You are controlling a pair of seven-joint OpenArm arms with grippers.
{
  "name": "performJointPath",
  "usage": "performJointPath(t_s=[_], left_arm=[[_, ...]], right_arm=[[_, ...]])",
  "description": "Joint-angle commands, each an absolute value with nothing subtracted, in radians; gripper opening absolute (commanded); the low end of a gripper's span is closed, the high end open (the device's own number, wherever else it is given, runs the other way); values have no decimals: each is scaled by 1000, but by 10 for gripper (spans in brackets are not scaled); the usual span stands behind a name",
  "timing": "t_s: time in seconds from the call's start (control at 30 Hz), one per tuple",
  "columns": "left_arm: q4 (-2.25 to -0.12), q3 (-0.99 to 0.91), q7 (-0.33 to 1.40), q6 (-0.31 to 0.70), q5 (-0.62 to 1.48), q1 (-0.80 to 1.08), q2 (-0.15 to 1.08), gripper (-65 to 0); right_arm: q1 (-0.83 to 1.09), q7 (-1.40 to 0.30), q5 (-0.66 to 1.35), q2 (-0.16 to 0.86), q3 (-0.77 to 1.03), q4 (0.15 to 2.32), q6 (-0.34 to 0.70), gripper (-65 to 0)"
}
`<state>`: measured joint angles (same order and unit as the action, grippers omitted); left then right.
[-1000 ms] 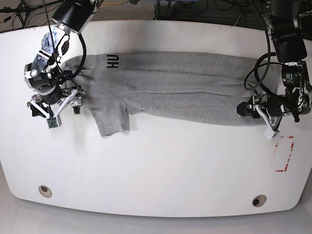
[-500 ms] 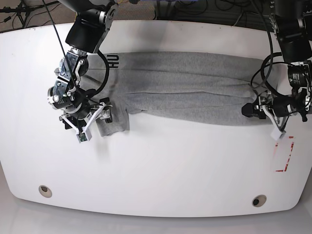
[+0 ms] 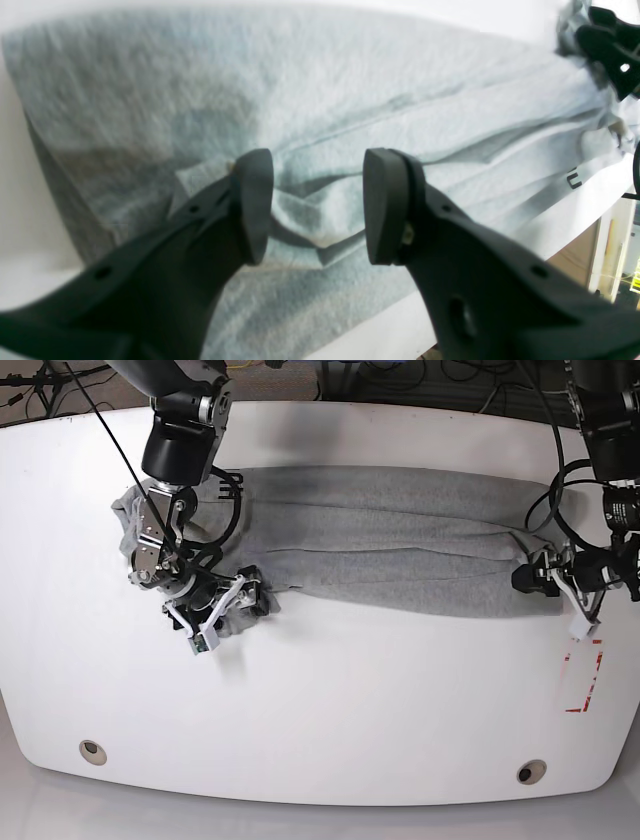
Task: Fold the T-shirt properly
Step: 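Move the right gripper to the shirt strip's end and grasp it, then fold the grasped strip end inward toward the left gripper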
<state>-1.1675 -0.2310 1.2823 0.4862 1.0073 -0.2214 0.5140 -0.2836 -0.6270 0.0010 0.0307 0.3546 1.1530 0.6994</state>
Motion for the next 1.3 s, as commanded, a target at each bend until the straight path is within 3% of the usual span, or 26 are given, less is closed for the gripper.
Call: performJointPath(t_s=[0.0, 0.07, 0.17, 0.43, 0.7, 1.27], left_arm=[[-1185, -237, 1264, 489, 1029, -240, 538, -375], [-1185, -237, 1264, 489, 1029, -239, 538, -375], [-1185, -237, 1264, 489, 1027, -239, 538, -375], [-1185, -237, 1262, 489, 1024, -239, 539, -375], [-1185, -237, 1262, 489, 1024, -242, 538, -375], [-1185, -236, 1262, 489, 1023, -231, 538, -375]], right_arm=[[-314, -622, -10, 45, 357, 1139, 698, -113], [-312, -621, -8, 56, 357, 1139, 698, -119], [-308, -611, -8, 56, 357, 1139, 698, -193], [-312, -601, -8, 61, 355, 1127, 698, -650], [-302, -618, -2, 58, 323, 1253, 698, -648], [-102, -895, 120, 28, 323, 1784, 698, -648]])
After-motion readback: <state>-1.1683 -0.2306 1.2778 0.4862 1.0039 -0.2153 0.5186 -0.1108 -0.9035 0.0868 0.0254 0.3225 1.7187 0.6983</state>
